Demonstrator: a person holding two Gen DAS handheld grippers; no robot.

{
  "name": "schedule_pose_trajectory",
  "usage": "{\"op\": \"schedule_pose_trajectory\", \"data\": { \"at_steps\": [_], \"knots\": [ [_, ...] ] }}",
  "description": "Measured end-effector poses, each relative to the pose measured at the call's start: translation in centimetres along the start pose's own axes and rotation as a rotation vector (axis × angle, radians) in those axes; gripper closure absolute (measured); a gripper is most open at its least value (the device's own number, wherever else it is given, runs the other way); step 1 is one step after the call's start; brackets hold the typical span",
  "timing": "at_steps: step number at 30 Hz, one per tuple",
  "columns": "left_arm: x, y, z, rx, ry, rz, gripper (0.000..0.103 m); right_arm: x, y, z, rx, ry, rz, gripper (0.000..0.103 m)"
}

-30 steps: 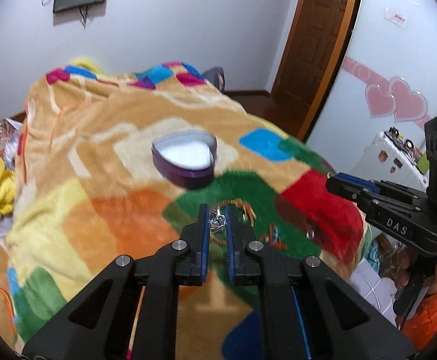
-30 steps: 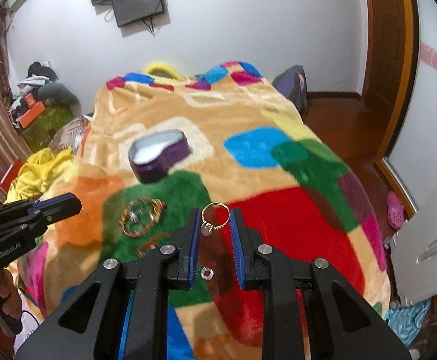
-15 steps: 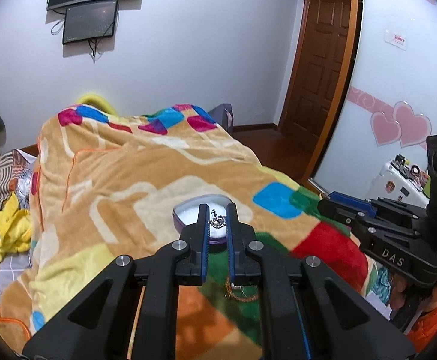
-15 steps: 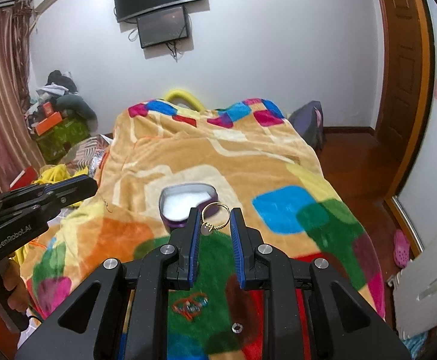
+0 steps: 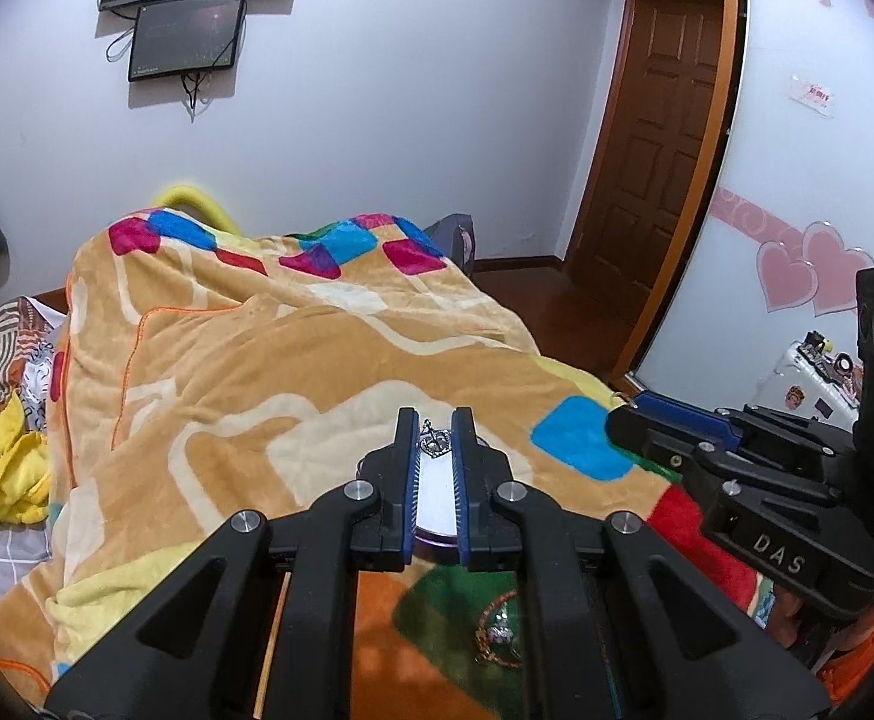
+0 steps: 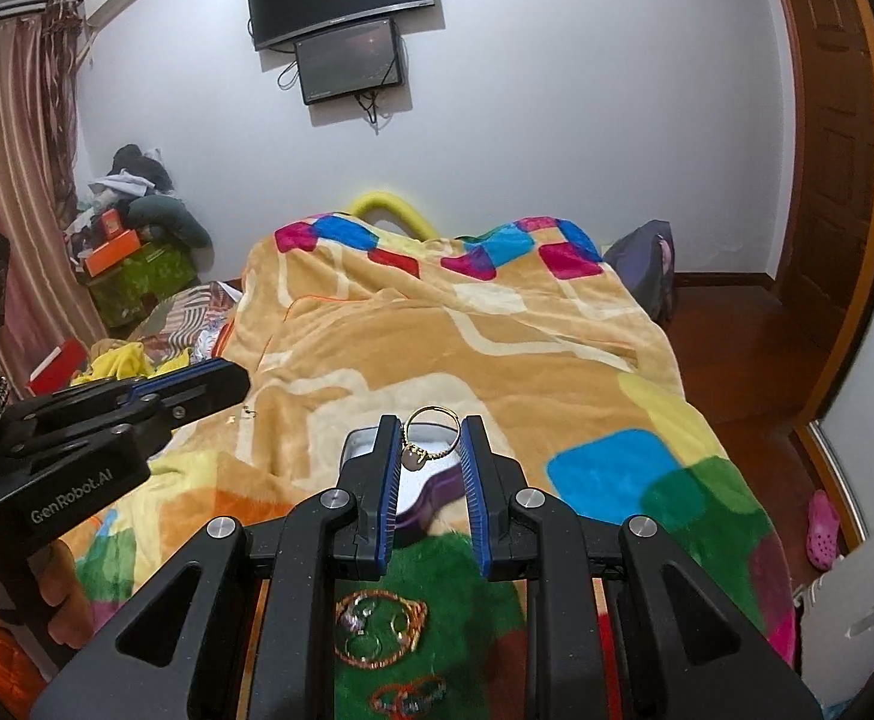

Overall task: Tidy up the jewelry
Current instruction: 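Carry gold ring with right tool into heart tin while left carries silver pendant there, then open both tools over the tin and return to the jewelry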

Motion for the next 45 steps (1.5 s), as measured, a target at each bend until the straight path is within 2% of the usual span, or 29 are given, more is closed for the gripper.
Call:
{"op": "schedule_pose_trajectory", "data": {
  "at_steps": [11,16,29,37,45],
  "knots": [
    [-1.3,-1.9,-4.5,-0.09,-0.008,0.031,0.094,-0.3,-1.9,-4.5,-0.112,0.083,-0.001,0.085],
    [-1.9,-2.5,-6.2,-0.127,-0.011,0.036,0.094,-0.2,-2.3,-6.3,-0.165,0.094,0.062,0.085],
    [-2.5,-4.4,-9.7,-0.246,-0.065,0.061,0.094,0.6,-3.6,-9.3,-0.294,0.148,0.107,0.085],
    [-2.5,-4.6,-9.9,-0.245,-0.048,0.04,0.094,0.5,-4.5,-10.3,-0.354,0.175,0.134,0.085],
    [-3.0,-4.1,-8.9,-0.238,-0.023,0.045,0.093,0.1,-4.4,-10.0,-0.376,0.175,0.182,0.085]
  ]
}}
Point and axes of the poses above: each gripper's, at about its wrist camera, not at the fingertips, and z roughly against the way its jaws point, x to its right, y to its top, the point moved 7 cm from there along -z, roughly the way its jaws point, and after that the axes turned 12 degrees about x, right-handed, at the moved point
